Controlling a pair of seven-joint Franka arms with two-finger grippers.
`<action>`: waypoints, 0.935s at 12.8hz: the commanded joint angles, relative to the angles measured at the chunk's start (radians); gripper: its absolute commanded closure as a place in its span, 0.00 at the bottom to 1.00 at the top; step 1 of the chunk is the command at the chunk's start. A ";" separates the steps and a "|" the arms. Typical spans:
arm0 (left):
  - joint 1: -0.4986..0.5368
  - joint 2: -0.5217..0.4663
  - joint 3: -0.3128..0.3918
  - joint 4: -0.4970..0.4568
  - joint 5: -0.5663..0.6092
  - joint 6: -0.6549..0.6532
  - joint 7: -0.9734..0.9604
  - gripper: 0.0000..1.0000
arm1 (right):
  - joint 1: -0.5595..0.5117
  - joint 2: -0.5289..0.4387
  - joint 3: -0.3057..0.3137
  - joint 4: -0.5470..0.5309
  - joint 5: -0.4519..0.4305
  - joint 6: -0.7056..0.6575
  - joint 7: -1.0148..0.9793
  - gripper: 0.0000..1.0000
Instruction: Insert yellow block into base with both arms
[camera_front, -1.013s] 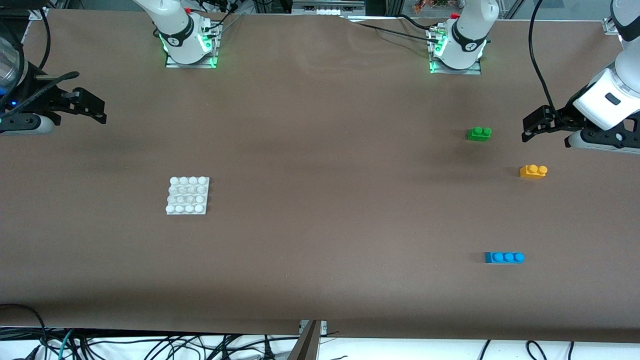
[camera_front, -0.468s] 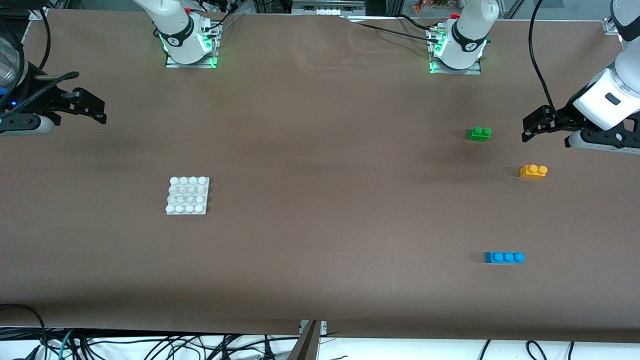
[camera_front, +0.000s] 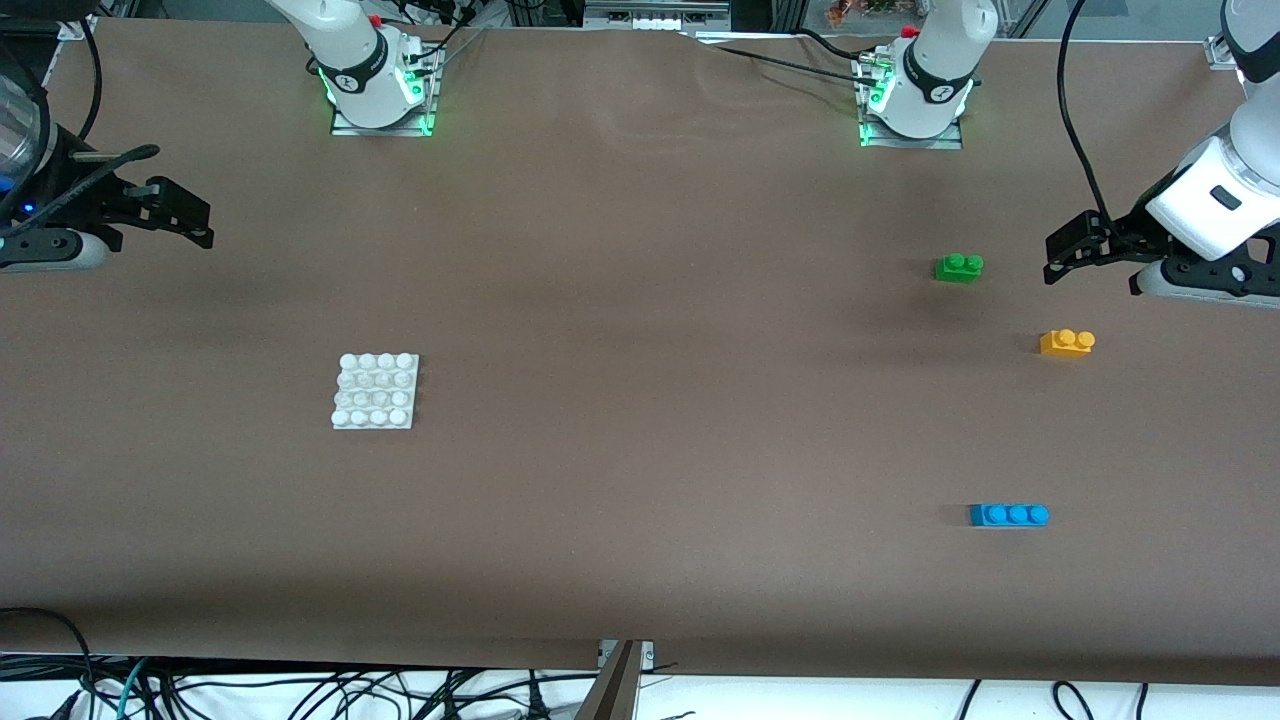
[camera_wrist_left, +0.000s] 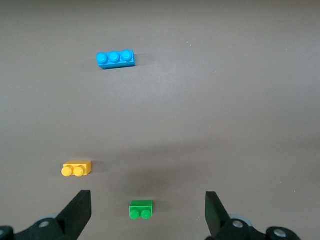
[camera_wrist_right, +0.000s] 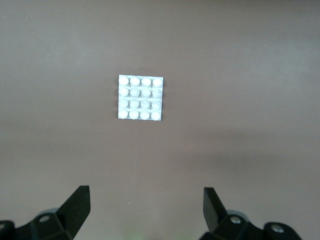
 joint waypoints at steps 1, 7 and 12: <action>0.003 0.009 -0.001 0.025 -0.018 -0.017 0.003 0.00 | -0.014 0.003 0.012 0.012 0.012 0.001 0.007 0.00; 0.003 0.009 -0.001 0.025 -0.018 -0.017 0.003 0.00 | -0.017 0.008 0.012 0.014 0.010 0.010 -0.005 0.00; 0.003 0.009 -0.001 0.026 -0.019 -0.017 0.003 0.00 | -0.021 0.009 0.010 0.014 0.012 0.019 -0.006 0.00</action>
